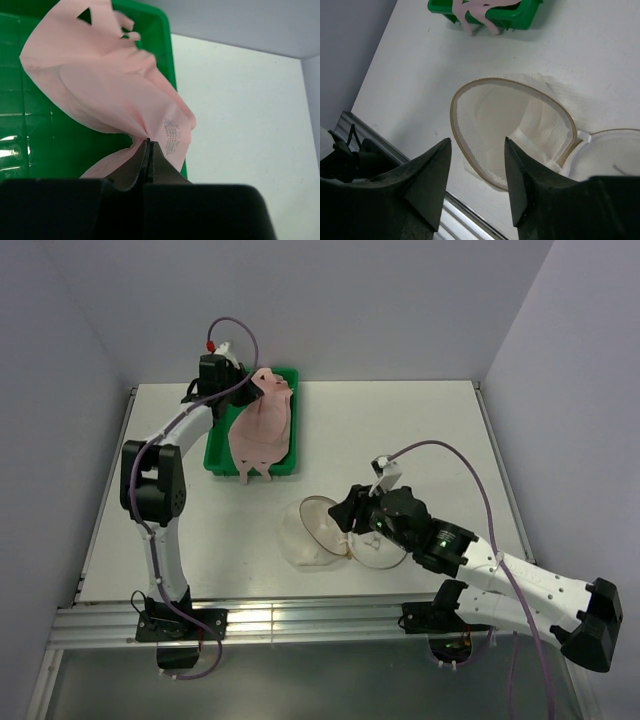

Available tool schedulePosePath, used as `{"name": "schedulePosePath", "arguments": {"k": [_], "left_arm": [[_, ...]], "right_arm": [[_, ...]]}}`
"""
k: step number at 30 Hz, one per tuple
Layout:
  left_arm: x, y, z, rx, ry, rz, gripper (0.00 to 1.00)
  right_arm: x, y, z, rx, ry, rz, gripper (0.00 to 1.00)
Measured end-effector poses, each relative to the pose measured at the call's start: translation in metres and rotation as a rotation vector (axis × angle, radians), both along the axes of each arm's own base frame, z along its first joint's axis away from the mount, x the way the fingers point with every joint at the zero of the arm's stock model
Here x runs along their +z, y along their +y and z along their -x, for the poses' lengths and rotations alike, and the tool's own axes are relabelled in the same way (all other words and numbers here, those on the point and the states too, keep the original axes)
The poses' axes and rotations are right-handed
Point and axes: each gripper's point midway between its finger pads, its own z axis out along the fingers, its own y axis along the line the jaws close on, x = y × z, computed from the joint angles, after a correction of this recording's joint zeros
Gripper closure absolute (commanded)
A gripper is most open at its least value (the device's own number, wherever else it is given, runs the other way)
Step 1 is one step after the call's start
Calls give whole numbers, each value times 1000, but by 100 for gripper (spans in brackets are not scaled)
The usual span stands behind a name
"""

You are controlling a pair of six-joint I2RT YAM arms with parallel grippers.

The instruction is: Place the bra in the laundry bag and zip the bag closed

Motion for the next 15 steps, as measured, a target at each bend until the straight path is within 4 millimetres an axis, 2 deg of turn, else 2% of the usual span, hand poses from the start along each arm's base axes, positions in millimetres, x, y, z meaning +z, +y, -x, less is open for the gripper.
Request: {"name": "schedulePosePath", "arguments": {"k": [2, 5, 9, 15], "left_arm": [[14, 0, 0, 0, -32, 6, 100], [25, 0, 1, -3, -59, 13, 100], [28, 0, 7, -7, -62, 15, 100], [37, 1, 19, -15, -66, 20, 100]], "right_arm": [[0, 4, -5, -5, -1, 2, 36], [2, 13, -13, -15, -3, 6, 28], [13, 31, -33, -26, -16, -6, 29], [28, 48, -82, -27, -36, -44, 36]]}}
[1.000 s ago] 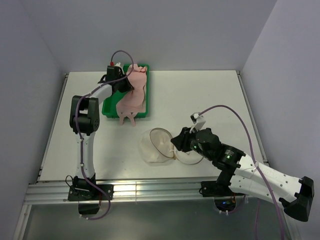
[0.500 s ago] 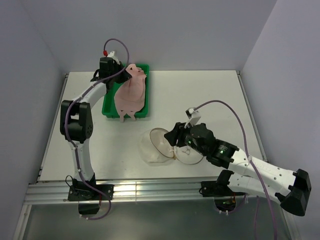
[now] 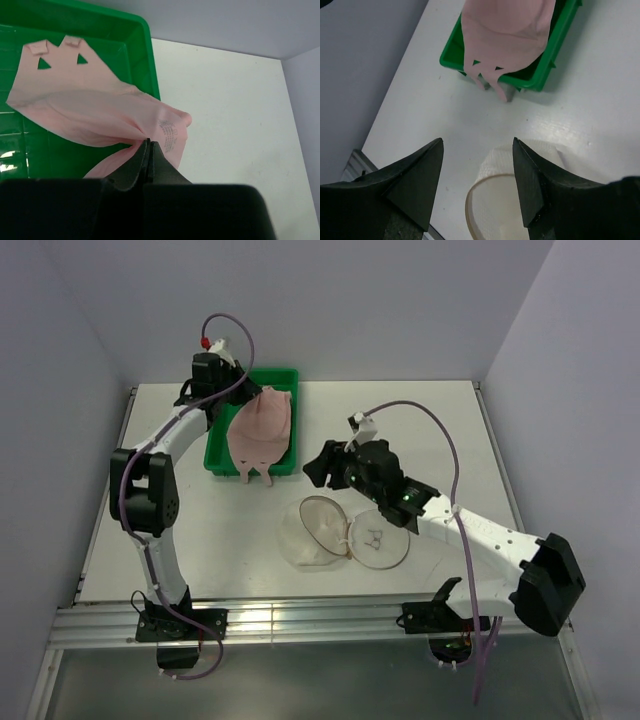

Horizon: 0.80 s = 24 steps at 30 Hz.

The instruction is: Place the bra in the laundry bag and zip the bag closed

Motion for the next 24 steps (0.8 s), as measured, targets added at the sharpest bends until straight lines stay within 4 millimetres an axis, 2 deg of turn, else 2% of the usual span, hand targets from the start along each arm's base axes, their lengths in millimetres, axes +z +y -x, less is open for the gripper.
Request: {"name": "schedulePosePath", "arguments": {"k": [3, 6, 10, 13, 19, 24], "left_arm": [[20, 0, 4, -6, -34, 9, 100], [51, 1, 12, -6, -89, 19, 100], [94, 5, 30, -5, -165, 32, 100], [117, 8, 49, -5, -207, 41, 100], [143, 13, 91, -6, -253, 81, 100], [164, 10, 130, -31, -282, 143, 100]], "right_arm": [[9, 5, -19, 25, -15, -3, 35], [27, 17, -38, 55, -50, -9, 31], [45, 29, -53, 79, -79, -19, 18], [51, 29, -60, 75, -87, -26, 13], [65, 30, -75, 80, -108, -39, 11], [68, 32, -74, 108, -110, -45, 10]]}}
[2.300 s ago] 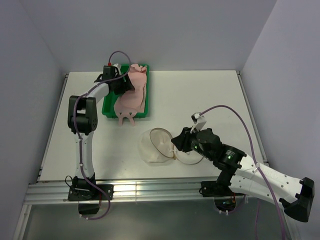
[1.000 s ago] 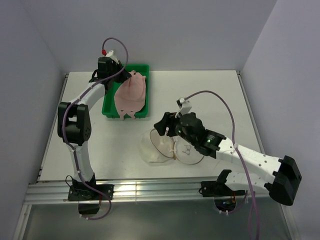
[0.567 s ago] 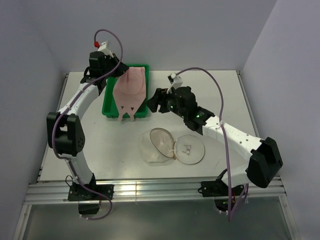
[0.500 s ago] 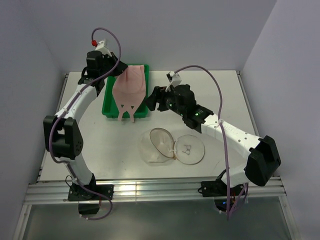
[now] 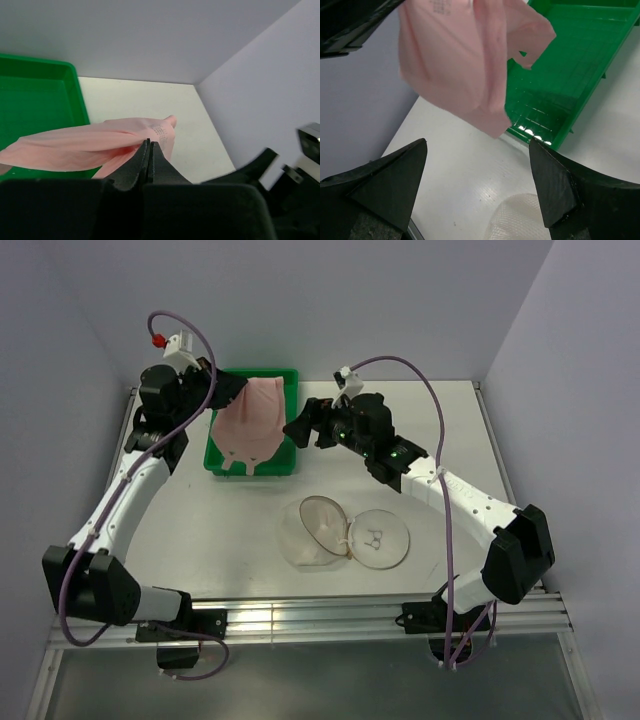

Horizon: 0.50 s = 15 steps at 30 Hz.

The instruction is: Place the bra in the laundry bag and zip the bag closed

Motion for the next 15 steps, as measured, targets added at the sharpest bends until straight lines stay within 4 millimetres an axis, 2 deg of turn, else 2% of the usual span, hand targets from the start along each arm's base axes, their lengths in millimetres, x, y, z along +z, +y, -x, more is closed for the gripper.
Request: {"name": "schedulePosePath", "arguments": {"k": [3, 8, 12, 15], "left_arm": [[16, -9, 24, -36, -34, 26, 100], [30, -27, 65, -105, -81, 54, 100], [25, -36, 88, -136, -86, 71, 100], [11, -44, 102, -157, -72, 76, 100]], "right_arm": [[0, 2, 3, 18, 4, -5, 9], [3, 4, 9, 39, 15, -40, 3], [1, -8, 29, 15, 73, -135, 1], [4, -24, 49, -22, 107, -244, 0]]}}
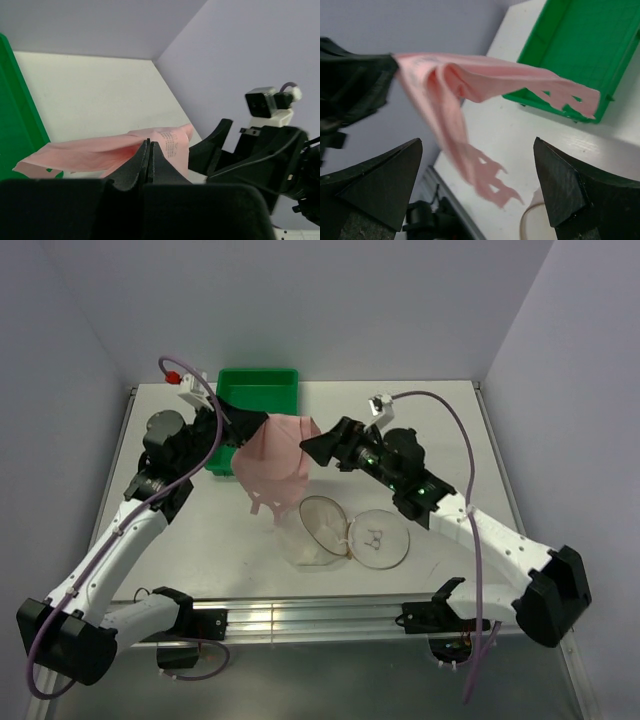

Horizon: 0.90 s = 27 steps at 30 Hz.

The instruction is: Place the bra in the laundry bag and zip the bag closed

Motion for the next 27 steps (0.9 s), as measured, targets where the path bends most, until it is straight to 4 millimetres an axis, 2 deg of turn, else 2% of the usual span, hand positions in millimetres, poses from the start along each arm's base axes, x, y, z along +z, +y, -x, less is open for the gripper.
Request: {"name": "schedulePosePath", "arguments": {"k": [3, 7, 12, 17, 19, 24, 27], "left_arm": [[-16, -6, 7, -14, 28, -4, 100], [-28, -11, 9, -18, 56, 4, 100], [-27, -20, 18, -46, 43, 11, 100], [-16, -18, 24, -47, 13, 20, 100], [-12, -16, 27, -44, 1, 21, 100], [-1, -13, 32, -45, -21, 20, 100], [1, -14, 35, -59, -24, 14, 100]], "right_arm": [[13, -15, 18, -22, -1, -104, 0], [36, -14, 25, -4, -24, -199, 0], [27, -6, 27, 28, -14, -175, 5], [21, -10, 28, 62, -113, 31, 4], [34, -15, 28, 80, -205, 135, 3], [82, -30, 38, 121, -457, 295, 2], [106, -26, 45, 196, -554, 357, 2]]}}
